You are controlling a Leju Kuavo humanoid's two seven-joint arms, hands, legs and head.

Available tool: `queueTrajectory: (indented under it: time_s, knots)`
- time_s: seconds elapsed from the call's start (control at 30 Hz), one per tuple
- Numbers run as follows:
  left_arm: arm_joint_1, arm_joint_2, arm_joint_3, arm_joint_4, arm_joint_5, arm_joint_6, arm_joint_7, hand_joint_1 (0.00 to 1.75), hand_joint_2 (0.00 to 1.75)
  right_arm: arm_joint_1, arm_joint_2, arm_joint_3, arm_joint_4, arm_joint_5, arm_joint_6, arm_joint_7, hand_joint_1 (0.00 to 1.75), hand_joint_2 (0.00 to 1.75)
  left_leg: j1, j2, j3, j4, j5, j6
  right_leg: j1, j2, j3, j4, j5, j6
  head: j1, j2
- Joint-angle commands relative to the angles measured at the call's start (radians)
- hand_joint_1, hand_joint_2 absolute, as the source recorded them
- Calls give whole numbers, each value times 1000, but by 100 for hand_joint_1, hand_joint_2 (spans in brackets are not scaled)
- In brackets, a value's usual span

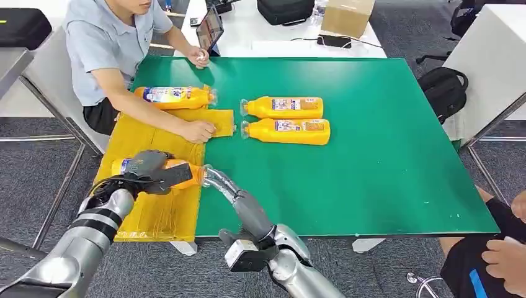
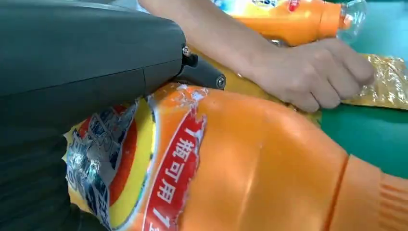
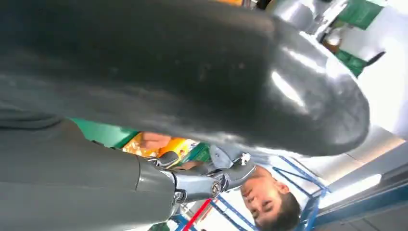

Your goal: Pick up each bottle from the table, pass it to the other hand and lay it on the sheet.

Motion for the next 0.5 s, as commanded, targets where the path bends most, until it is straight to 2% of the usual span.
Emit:
queueTrajectory:
  time_s: [0.03,0.17,0.3,0.5]
  knots:
    - [-51,21,-93,188,35,-26,21,0,175,-50,-43,92,25,-40,7,-33,0,0,0,1,4,-2,1,1,1,0,3,-1,1,-3,0,0]
    - [-80,14,-84,243,68,-42,35,0,175,-61,-41,106,36,-50,14,-33,0,0,0,2,5,-2,1,2,1,0,3,0,1,-4,0,0]
    - [-117,86,-77,290,157,-195,-66,0,175,-83,-42,138,56,-80,29,-33,0,0,0,5,5,-2,1,1,1,2,2,0,3,-7,0,0]
    - [-134,137,-144,285,189,-285,-100,0,175,-107,-46,178,62,-117,35,-33,0,0,0,7,7,-2,1,-1,1,5,2,1,3,-7,0,0]
